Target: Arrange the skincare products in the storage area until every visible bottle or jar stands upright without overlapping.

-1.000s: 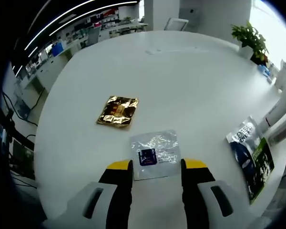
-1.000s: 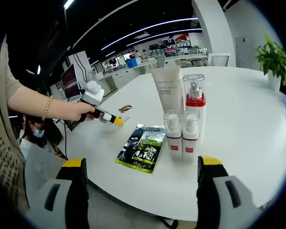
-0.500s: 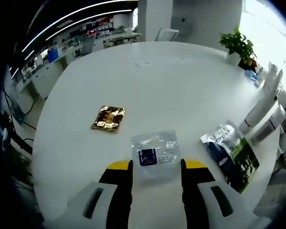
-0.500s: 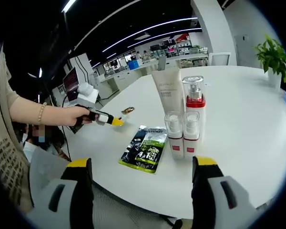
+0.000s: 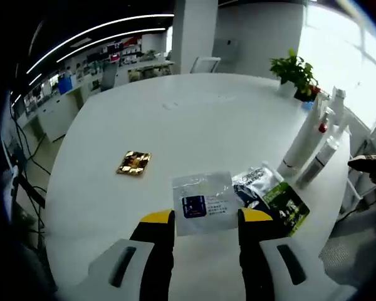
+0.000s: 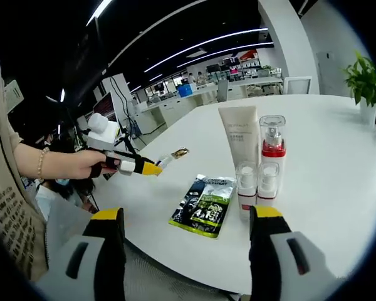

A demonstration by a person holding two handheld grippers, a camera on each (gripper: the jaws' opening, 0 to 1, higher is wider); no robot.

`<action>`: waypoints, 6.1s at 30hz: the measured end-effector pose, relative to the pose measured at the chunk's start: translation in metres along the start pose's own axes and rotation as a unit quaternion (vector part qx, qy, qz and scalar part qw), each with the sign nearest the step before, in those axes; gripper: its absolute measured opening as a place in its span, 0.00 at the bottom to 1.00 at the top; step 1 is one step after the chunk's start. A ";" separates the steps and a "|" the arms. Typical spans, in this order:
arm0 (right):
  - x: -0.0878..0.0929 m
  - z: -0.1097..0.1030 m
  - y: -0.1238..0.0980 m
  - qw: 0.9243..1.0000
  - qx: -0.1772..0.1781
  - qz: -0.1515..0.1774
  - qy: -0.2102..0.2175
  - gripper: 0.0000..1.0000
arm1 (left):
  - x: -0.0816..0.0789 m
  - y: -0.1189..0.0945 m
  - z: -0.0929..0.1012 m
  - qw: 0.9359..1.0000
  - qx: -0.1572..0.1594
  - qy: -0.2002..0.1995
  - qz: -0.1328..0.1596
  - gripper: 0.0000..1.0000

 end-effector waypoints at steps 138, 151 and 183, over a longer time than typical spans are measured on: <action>0.081 -0.036 0.181 0.947 -0.092 -0.194 -0.238 0.01 | 0.099 -0.007 0.021 0.929 0.077 -0.352 -0.084 0.00; 0.093 -0.031 0.186 0.934 -0.102 -0.207 -0.273 0.01 | 0.103 -0.002 0.022 0.939 0.080 -0.321 -0.099 0.00; 0.092 -0.032 0.190 0.908 -0.153 -0.210 -0.327 0.01 | 0.084 0.022 0.032 0.975 0.144 0.149 -0.082 0.19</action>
Point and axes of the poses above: the point that each gripper's makers call its tool centre point, and the gripper's own axes: y roughly forward along the fingers, z roughly to its right, x roughly out of its underside, the point moved 3 cm from there along -y, roughly backward along the fingers, and after that the axes turned 9 degrees about z, right-handed, at the moved point
